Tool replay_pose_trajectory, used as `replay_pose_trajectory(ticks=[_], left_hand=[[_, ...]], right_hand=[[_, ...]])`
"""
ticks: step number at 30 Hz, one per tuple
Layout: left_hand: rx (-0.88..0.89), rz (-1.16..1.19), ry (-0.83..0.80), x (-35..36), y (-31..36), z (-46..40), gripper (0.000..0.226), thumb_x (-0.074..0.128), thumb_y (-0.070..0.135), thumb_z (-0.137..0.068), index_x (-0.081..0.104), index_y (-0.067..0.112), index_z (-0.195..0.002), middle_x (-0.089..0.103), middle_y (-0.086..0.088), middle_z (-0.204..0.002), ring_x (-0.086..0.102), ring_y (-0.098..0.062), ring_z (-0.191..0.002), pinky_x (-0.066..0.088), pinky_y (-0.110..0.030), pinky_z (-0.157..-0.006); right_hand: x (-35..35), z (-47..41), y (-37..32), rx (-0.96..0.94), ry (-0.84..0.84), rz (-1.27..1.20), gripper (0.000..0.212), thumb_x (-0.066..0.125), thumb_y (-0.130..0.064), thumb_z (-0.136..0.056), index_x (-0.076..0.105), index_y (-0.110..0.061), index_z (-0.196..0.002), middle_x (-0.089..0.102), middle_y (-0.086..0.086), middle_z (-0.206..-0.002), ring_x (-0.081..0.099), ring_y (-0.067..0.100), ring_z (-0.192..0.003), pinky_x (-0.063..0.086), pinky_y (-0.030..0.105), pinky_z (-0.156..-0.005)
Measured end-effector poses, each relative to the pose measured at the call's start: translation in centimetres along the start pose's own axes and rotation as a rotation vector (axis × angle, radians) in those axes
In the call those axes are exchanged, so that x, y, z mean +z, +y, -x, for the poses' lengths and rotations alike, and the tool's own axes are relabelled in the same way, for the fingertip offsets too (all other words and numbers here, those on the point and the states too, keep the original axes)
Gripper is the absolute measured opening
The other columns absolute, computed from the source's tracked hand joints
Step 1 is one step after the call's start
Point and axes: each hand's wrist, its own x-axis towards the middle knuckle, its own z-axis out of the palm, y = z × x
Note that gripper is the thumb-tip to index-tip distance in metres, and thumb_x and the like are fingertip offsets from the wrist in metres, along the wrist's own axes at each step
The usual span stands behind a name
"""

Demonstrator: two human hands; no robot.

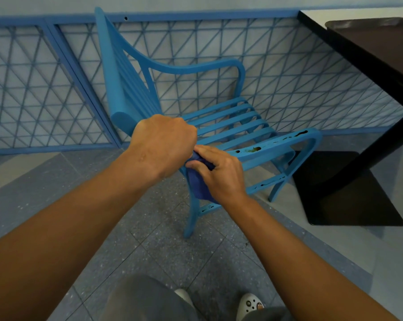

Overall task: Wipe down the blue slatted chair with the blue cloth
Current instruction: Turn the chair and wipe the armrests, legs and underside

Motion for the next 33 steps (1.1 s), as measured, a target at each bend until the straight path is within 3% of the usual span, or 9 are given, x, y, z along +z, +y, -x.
replay_pose_trajectory(ticks=[3, 6, 10, 12, 15, 18, 24, 29, 33], left_hand=[[0.009, -0.011, 0.007, 0.0, 0.0, 0.1, 0.016, 0.062, 0.031, -0.099, 0.061, 0.02, -0.087, 0.032, 0.002, -0.063, 0.064, -0.028, -0.074, 0.037, -0.035, -0.053], [0.004, -0.008, 0.003, 0.1, 0.0, 0.1, 0.016, 0.064, 0.03, -0.098, 0.06, 0.019, -0.087, 0.037, 0.002, -0.063, 0.056, -0.026, -0.066, 0.037, -0.035, -0.051], [-0.006, 0.018, -0.007, 0.0, 0.1, 0.0, 0.013, 0.063, 0.029, -0.099, 0.063, 0.018, -0.092, 0.031, 0.002, -0.063, 0.063, -0.029, -0.075, 0.036, -0.035, -0.053], [-0.003, 0.006, 0.003, 0.0, 0.2, 0.0, 0.017, 0.064, 0.031, -0.098, 0.06, 0.019, -0.086, 0.032, 0.002, -0.062, 0.06, -0.027, -0.071, 0.036, -0.035, -0.052], [0.0, -0.008, 0.015, 0.3, 0.2, 0.0, 0.025, 0.064, 0.032, -0.098, 0.052, 0.02, -0.08, 0.034, 0.002, -0.062, 0.056, -0.026, -0.066, 0.036, -0.034, -0.051], [-0.007, -0.012, 0.02, 0.2, 0.2, 0.1, 0.016, 0.065, 0.031, -0.097, 0.063, 0.02, -0.087, 0.036, 0.003, -0.063, 0.063, -0.028, -0.072, 0.039, -0.035, -0.053], [-0.017, -0.002, 0.0, 0.2, 0.3, 0.1, 0.017, 0.065, 0.031, -0.097, 0.064, 0.018, -0.086, 0.045, 0.002, -0.063, 0.052, -0.023, -0.061, 0.041, -0.035, -0.051], [-0.033, 0.034, -0.042, 0.8, 1.3, -0.4, 0.016, 0.062, 0.028, -0.099, 0.059, 0.02, -0.086, 0.043, 0.002, -0.065, 0.059, -0.027, -0.07, 0.042, -0.036, -0.054], [-0.042, 0.05, -0.021, 1.6, 2.6, -0.6, 0.012, 0.061, 0.029, -0.1, 0.066, 0.02, -0.094, 0.063, -0.001, -0.085, 0.067, -0.028, -0.082, 0.041, -0.035, -0.057]], right_hand=[[-0.3, 0.6, 1.3, 0.02, 0.022, 0.031, 0.04, 0.077, -0.039, -0.084, 0.074, -0.023, -0.12, 0.073, -0.009, -0.119, 0.068, 0.01, -0.106, 0.055, 0.032, -0.091], [-0.7, 1.0, 2.0, 0.063, 0.036, 0.066, 0.041, 0.077, -0.041, -0.083, 0.073, -0.024, -0.121, 0.072, -0.01, -0.12, 0.068, 0.011, -0.106, 0.056, 0.034, -0.09], [-0.2, 0.5, 0.3, 0.059, 0.022, 0.03, 0.04, 0.077, -0.041, -0.083, 0.075, -0.022, -0.119, 0.074, -0.008, -0.116, 0.068, 0.009, -0.105, 0.053, 0.023, -0.091], [0.0, 0.2, -0.4, 0.032, -0.003, 0.024, 0.04, 0.074, -0.043, -0.084, 0.074, -0.023, -0.12, 0.074, -0.009, -0.115, 0.067, 0.007, -0.104, 0.05, 0.019, -0.089], [0.1, 0.5, 0.2, -0.006, 0.012, 0.037, 0.04, 0.072, -0.041, -0.088, 0.072, -0.023, -0.123, 0.073, -0.008, -0.12, 0.067, 0.009, -0.109, 0.053, 0.024, -0.093], [-0.3, 1.2, 2.2, -0.018, 0.05, 0.091, 0.037, 0.072, -0.034, -0.09, 0.071, -0.021, -0.125, 0.071, -0.005, -0.125, 0.067, 0.012, -0.114, 0.055, 0.032, -0.097], [-3.2, 1.1, 6.4, -0.012, 0.02, 0.254, 0.032, 0.068, -0.033, -0.094, 0.071, -0.026, -0.125, 0.069, -0.007, -0.127, 0.066, 0.012, -0.117, 0.057, 0.035, -0.093], [-3.1, 1.2, 5.1, 0.051, -0.018, 0.195, 0.031, 0.067, -0.029, -0.096, 0.07, -0.025, -0.127, 0.067, -0.006, -0.131, 0.061, 0.009, -0.123, 0.051, 0.026, -0.1], [-3.0, 1.8, 5.1, 0.045, -0.029, 0.114, 0.033, 0.067, -0.028, -0.096, 0.07, -0.024, -0.128, 0.065, -0.008, -0.133, 0.059, 0.004, -0.124, 0.047, 0.019, -0.103]])
